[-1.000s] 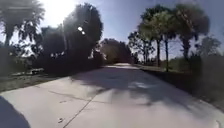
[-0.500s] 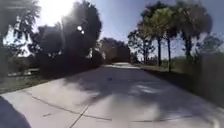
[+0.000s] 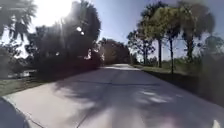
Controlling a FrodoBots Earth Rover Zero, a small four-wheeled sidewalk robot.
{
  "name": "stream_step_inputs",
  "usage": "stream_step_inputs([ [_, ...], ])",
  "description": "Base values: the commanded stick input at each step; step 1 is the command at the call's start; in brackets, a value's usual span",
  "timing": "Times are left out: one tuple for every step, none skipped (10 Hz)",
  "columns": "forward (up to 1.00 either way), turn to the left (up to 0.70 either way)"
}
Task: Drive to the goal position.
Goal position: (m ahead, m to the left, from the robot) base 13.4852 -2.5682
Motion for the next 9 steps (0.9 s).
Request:
stream_step_inputs([
  [0.7, 0.0],
  [0.7, 0.0],
  [0.7, 0.0],
  [0.7, 0.0],
  [0.7, 0.0],
  [0.7, 0.0],
  [0.7, 0.0],
  [0.7, 0.0],
  [0.7, 0.0],
])
